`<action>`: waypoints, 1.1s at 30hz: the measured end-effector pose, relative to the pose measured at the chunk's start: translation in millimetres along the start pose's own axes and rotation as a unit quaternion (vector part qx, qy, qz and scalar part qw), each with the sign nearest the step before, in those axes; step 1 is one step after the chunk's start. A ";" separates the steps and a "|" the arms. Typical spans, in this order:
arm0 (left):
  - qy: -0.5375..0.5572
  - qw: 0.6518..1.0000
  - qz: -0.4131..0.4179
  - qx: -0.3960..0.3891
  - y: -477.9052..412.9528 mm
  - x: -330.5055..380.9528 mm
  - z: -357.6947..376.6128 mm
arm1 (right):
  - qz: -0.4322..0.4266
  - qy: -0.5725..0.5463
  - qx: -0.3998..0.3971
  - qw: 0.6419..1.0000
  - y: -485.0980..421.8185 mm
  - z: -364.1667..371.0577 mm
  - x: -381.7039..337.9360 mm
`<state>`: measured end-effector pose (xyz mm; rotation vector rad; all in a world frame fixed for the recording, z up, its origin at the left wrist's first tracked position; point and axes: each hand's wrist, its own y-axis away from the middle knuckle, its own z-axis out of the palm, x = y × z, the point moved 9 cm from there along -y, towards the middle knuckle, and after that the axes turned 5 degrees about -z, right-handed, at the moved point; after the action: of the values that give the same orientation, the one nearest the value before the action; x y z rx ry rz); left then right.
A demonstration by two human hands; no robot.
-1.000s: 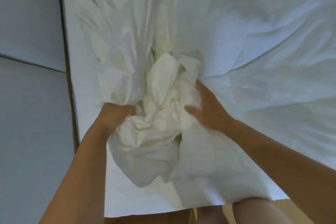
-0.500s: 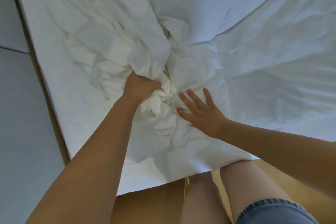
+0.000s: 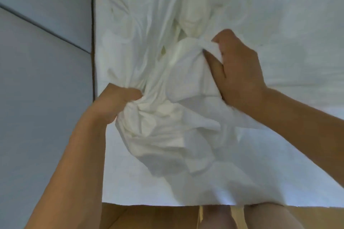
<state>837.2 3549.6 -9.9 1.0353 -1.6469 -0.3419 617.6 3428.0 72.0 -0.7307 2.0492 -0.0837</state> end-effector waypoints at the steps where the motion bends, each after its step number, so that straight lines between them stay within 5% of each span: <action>1: 0.008 1.000 0.009 0.014 9.6 1.3 -16.9 | -0.028 -0.013 0.043 0.999 -18.3 -4.9 -24.4; 5: 0.027 0.998 0.022 0.058 47.5 -2.0 -64.4 | -0.109 0.046 0.113 0.986 -63.8 26.3 -87.6; 11: 0.098 0.986 -0.011 0.131 51.0 -45.7 -46.4 | -0.046 0.118 -0.115 0.985 -4.7 144.5 -43.8; 15: 0.151 0.978 -0.071 0.128 25.5 -95.3 5.8 | 0.031 0.051 -0.282 0.958 70.7 187.1 6.0; 18: 0.157 0.973 -0.088 0.144 14.2 -114.3 21.2 | 0.046 -0.046 -0.321 0.945 99.7 188.7 15.5; 33: 0.242 0.957 -0.107 0.114 6.1 -120.0 22.9 | 0.033 0.087 -0.198 0.976 72.0 192.3 5.2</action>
<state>815.3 3638.9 -90.7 1.3538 -1.1511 -0.0261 734.7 3526.5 -65.0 -0.9224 2.2867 0.3191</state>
